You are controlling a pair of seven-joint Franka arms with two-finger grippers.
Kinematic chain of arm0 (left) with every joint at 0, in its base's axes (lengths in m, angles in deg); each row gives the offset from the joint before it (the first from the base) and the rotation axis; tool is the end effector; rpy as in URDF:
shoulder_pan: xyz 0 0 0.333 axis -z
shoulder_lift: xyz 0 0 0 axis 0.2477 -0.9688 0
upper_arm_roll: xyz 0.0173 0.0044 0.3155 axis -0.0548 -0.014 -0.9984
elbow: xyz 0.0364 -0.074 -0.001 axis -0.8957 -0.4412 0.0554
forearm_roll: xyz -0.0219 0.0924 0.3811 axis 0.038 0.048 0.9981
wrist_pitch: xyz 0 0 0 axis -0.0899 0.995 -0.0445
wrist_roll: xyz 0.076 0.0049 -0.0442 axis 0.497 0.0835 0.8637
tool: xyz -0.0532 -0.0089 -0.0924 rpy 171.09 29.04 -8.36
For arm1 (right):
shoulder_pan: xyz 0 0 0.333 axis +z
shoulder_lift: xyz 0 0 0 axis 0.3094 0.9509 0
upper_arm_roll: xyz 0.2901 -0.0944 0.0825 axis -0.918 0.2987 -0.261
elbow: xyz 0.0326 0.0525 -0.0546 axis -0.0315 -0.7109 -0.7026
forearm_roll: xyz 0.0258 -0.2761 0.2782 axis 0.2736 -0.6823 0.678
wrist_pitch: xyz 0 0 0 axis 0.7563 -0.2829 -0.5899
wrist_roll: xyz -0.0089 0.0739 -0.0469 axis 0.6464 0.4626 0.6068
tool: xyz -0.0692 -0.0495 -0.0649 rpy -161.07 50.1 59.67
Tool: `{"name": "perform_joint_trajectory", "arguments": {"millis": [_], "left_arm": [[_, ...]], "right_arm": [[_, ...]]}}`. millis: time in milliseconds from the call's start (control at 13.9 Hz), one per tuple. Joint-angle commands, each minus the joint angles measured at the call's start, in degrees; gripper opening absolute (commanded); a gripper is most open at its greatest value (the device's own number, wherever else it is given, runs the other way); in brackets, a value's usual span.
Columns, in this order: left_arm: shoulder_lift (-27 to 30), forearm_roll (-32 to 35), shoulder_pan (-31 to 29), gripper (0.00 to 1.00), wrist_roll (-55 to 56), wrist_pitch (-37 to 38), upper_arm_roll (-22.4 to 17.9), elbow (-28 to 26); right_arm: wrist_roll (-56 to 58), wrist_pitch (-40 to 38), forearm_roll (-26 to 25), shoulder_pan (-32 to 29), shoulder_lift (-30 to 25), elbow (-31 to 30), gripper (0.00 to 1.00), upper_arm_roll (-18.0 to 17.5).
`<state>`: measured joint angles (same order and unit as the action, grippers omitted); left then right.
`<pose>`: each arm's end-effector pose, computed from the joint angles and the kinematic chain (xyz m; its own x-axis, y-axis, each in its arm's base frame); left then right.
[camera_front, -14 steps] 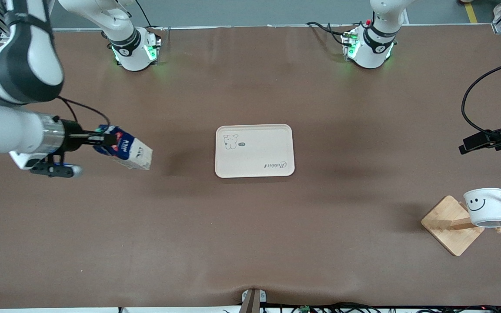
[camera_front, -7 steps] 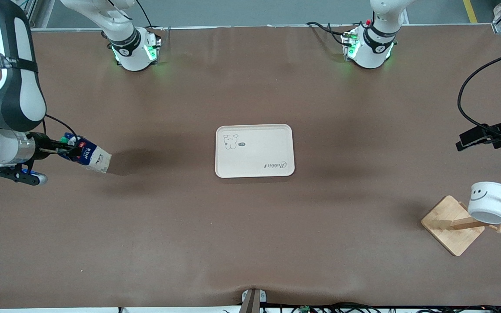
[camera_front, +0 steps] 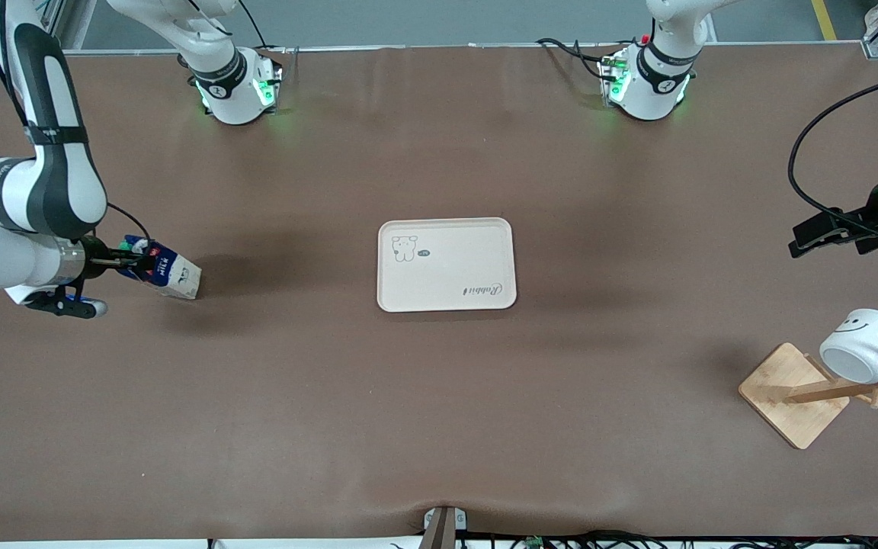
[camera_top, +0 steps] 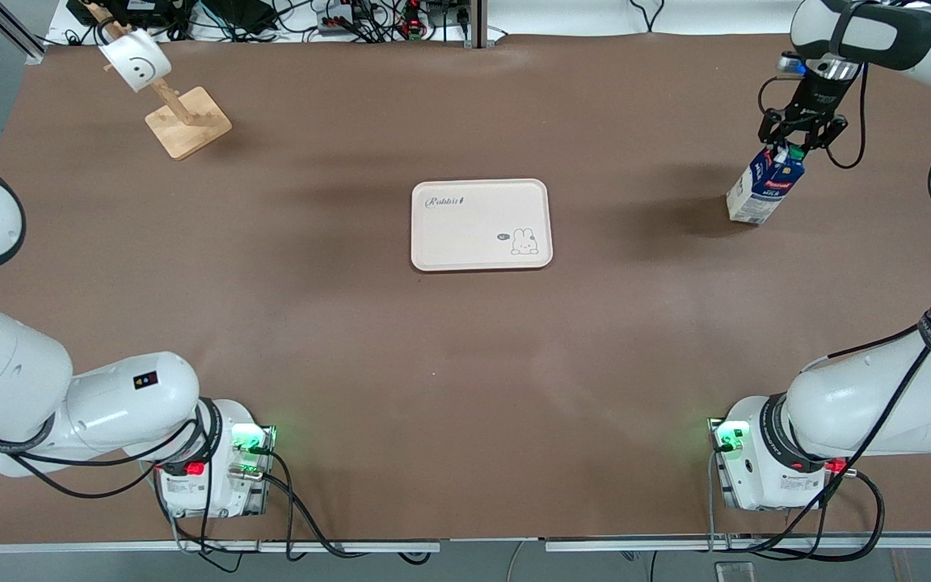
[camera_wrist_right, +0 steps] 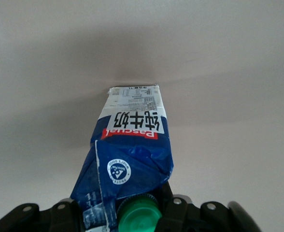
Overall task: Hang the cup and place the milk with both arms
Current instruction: 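Carry the milk carton away from the tray with the right gripper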
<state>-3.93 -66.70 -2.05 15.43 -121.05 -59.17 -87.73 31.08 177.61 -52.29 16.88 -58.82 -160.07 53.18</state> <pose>0.5961 -0.0107 0.5979 0.9990 0.0416 0.0164 0.0416 -0.9991 0.0046 0.5650 -0.0711 0.3280 0.9141 -0.1651 -0.3703 -0.1692 -0.9853 0.0215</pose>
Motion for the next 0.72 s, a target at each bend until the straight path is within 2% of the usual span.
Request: {"name": "perform_joint_trajectory", "arguments": {"millis": [0,215,430,502,574,646], "left_arm": [[2.7,0.8,5.0,1.0,-0.2,2.9,-4.5,-0.7],[6.1,0.8,12.4,1.0,-0.7,6.3,-10.9,-3.4],[9.1,0.2,14.2,1.0,-0.8,6.3,-12.6,-6.2],[10.5,0.2,14.7,1.0,-0.8,6.2,-12.7,-7.4],[11.6,0.2,15.9,1.0,-0.8,6.2,-13.6,-8.6],[12.3,0.1,16.6,1.0,-0.8,6.1,-14.6,-9.1]], "right_arm": [[1.5,0.6,-1.3,-1.0,-2.3,-2.4,0.0,-1.2],[3.2,1.9,-1.4,-1.0,-2.2,-3.3,0.0,-1.2],[5.7,4.5,-1.4,-1.3,-2.2,-5.1,0.0,-1.2],[5.7,4.6,-1.4,-1.3,-2.2,-5.4,0.19,-1.2],[5.7,4.6,-1.4,-1.3,-2.2,-5.4,0.51,-1.2],[5.7,4.2,-1.4,-1.1,-2.2,-5.4,0.57,-1.2]]}}
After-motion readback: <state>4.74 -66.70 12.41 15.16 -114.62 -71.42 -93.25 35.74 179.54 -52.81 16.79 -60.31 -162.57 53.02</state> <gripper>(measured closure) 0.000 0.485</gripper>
